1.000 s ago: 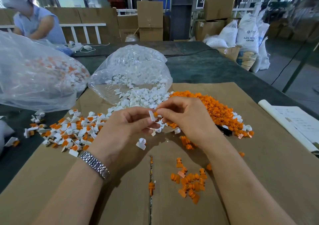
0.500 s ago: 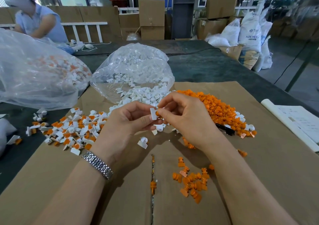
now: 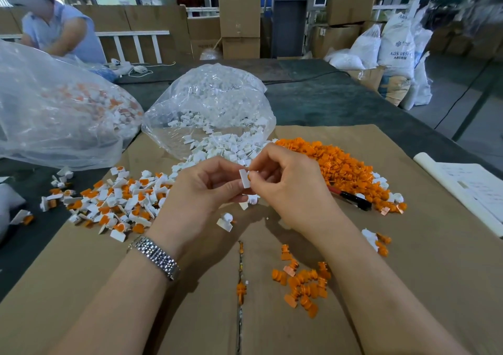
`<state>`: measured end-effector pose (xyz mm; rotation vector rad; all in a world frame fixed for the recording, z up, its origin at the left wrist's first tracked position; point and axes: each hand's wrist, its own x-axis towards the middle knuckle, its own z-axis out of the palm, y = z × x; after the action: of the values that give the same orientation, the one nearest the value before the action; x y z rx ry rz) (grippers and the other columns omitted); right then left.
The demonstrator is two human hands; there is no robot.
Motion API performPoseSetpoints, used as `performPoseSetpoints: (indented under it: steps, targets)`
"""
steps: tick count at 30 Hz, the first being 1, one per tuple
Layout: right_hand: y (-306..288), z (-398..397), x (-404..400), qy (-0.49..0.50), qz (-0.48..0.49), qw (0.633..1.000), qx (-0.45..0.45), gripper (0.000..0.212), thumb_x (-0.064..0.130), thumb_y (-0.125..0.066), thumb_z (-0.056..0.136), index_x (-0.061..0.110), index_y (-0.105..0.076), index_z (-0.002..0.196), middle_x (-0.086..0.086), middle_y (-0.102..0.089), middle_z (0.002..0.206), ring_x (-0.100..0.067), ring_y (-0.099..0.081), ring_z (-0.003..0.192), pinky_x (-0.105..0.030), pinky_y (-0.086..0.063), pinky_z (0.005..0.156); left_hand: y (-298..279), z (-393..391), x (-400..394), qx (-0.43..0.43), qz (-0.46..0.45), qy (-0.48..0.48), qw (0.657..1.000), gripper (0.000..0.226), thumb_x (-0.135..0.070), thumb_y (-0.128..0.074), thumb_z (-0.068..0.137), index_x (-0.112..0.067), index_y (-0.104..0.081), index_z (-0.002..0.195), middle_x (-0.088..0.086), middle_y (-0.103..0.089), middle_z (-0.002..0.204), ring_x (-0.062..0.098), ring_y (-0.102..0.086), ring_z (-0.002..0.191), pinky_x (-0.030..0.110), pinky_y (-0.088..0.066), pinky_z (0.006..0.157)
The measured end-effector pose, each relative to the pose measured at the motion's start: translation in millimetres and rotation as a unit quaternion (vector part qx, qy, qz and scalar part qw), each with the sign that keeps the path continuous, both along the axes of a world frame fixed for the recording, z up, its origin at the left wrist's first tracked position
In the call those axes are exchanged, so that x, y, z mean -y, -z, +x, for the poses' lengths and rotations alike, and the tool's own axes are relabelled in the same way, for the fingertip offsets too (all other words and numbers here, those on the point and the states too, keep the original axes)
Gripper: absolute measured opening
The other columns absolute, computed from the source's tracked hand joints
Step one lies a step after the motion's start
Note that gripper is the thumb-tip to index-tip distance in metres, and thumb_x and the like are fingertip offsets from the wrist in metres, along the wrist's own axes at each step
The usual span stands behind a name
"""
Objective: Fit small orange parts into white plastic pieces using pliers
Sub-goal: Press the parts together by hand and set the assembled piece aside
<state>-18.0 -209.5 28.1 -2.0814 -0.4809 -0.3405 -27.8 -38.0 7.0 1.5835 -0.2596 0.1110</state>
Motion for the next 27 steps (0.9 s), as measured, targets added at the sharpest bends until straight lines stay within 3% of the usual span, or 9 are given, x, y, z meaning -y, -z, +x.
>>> performPoseSetpoints:
  steps: [3,5,7,11,15,19,22,27]
  targets:
    - [-3,2,7,-0.030,0.017,0.998,-0.050,0.004,0.020,-0.073,0.090,0.020,-0.070,0.093,0.004,-0.064,0.077,-0.009,-0.060,0.066,-0.023,-0.052,0.063,0,1,-1,-0.016,-0.019,0.012,1.000,0.018,-0.009,-0.072,0.087,-0.002,-0.072,0.104,0.012,-0.079,0.100,0.025,-0.077,0.091,0.024,-0.060,0.077]
    - [-7,3,15,-0.087,0.051,0.989,-0.105,0.016,0.022,-0.078,0.088,0.023,-0.070,0.102,0.001,-0.067,0.082,-0.020,-0.067,0.075,-0.029,-0.058,0.070,-1,1,-3,-0.049,-0.068,0.026,0.996,0.019,-0.007,-0.071,0.086,-0.002,-0.072,0.104,0.018,-0.077,0.102,0.030,-0.076,0.094,0.025,-0.060,0.077]
    - [-9,5,22,-0.121,0.064,0.983,-0.121,0.031,0.019,-0.081,0.085,0.026,-0.068,0.112,0.004,-0.070,0.085,-0.015,-0.069,0.078,-0.029,-0.059,0.077,-3,2,-5,-0.071,-0.118,0.032,0.990,0.019,-0.006,-0.071,0.085,-0.002,-0.072,0.103,0.022,-0.076,0.106,0.034,-0.075,0.096,0.028,-0.061,0.077]
    - [-10,7,24,-0.125,0.081,0.986,-0.076,0.027,0.011,-0.078,0.087,0.018,-0.073,0.112,0.001,-0.072,0.088,-0.008,-0.071,0.081,-0.024,-0.059,0.080,-4,2,-7,-0.077,-0.145,0.042,0.986,0.015,-0.006,-0.073,0.083,-0.009,-0.075,0.097,0.023,-0.075,0.107,0.035,-0.075,0.098,0.031,-0.063,0.078]
    - [-7,6,22,-0.114,0.073,0.989,-0.050,0.021,0.013,-0.078,0.088,0.015,-0.075,0.108,-0.001,-0.075,0.092,-0.014,-0.073,0.088,-0.034,-0.060,0.085,-5,0,-7,-0.068,-0.121,0.039,0.990,0.017,-0.010,-0.075,0.081,-0.014,-0.077,0.097,0.020,-0.076,0.107,0.035,-0.075,0.099,0.029,-0.061,0.076]
    - [-6,6,20,-0.100,0.042,0.994,-0.024,0.019,0.015,-0.079,0.088,0.017,-0.076,0.106,0.004,-0.075,0.091,-0.010,-0.072,0.087,-0.032,-0.060,0.083,-6,0,-7,-0.053,-0.102,0.022,0.993,0.016,-0.014,-0.076,0.081,-0.016,-0.078,0.096,0.018,-0.077,0.105,0.034,-0.075,0.099,0.028,-0.061,0.076]
    - [-4,6,19,-0.097,0.035,0.995,-0.017,0.018,0.016,-0.079,0.087,0.019,-0.075,0.105,0.005,-0.074,0.090,-0.011,-0.072,0.087,-0.033,-0.060,0.081,-7,-2,-6,-0.059,-0.109,0.016,0.992,0.022,-0.016,-0.078,0.077,-0.012,-0.079,0.098,0.015,-0.077,0.105,0.030,-0.075,0.098,0.027,-0.060,0.074]
    - [0,7,16,-0.083,0.011,0.996,0.017,0.017,0.016,-0.078,0.088,0.019,-0.073,0.104,0.006,-0.071,0.087,-0.012,-0.069,0.085,-0.032,-0.057,0.079,-8,0,-6,-0.095,-0.148,0.013,0.984,0.030,-0.008,-0.073,0.077,0.001,-0.077,0.105,0.018,-0.074,0.096,0.023,-0.070,0.077,0.024,-0.056,0.063]
